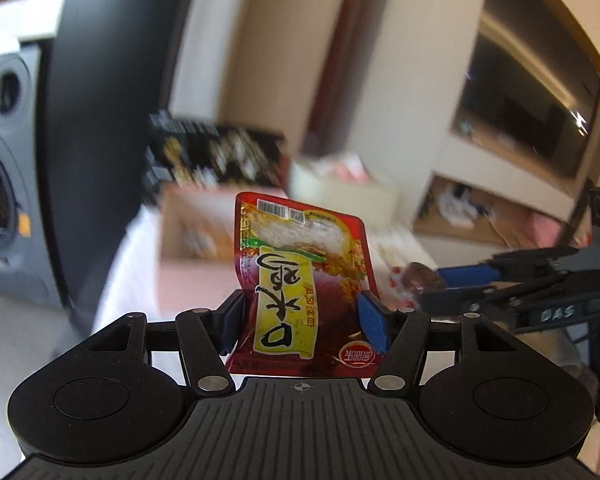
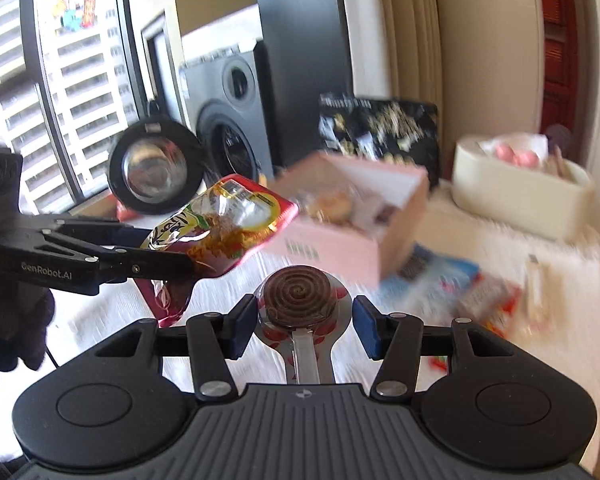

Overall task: Organize snacks
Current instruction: 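Drop the red packet into the pink box with the left gripper while the right carries the lollipop over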

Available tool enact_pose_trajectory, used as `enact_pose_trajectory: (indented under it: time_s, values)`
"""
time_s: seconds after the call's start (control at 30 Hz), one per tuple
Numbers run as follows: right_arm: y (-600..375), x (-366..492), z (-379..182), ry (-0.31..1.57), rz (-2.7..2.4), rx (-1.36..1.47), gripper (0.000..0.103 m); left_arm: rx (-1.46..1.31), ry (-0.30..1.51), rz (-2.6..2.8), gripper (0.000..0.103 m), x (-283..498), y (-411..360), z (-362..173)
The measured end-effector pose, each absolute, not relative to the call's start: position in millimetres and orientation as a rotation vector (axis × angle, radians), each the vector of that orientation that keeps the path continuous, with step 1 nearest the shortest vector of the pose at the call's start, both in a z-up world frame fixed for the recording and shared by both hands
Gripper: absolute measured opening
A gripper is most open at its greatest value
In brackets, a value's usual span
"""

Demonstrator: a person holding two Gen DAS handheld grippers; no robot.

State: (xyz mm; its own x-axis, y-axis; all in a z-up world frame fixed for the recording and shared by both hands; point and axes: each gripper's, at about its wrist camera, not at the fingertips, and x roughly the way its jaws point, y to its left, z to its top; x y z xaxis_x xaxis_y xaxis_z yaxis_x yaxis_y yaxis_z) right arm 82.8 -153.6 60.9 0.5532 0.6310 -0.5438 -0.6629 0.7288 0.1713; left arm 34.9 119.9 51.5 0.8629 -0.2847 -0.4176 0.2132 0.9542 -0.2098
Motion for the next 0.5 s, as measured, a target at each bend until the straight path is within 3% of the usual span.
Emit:
enact_pose_trajectory:
  time_s: [0.23, 0.33, 0.5]
  values:
    - [-116, 171, 114, 0.573, 0.693, 0.025, 0.052, -0.231, 0.497, -0.254, 0.068, 153, 140, 55]
    - [-93, 218, 110, 0.582, 0.652, 0.044, 0.052, -0.260, 0.577, -0.236, 0.074, 207, 143, 32]
    - [-57, 294, 73, 0.701, 0.651, 0.107, 0.056, -0.148, 0.607, -0.166, 0.069, 236, 140, 13]
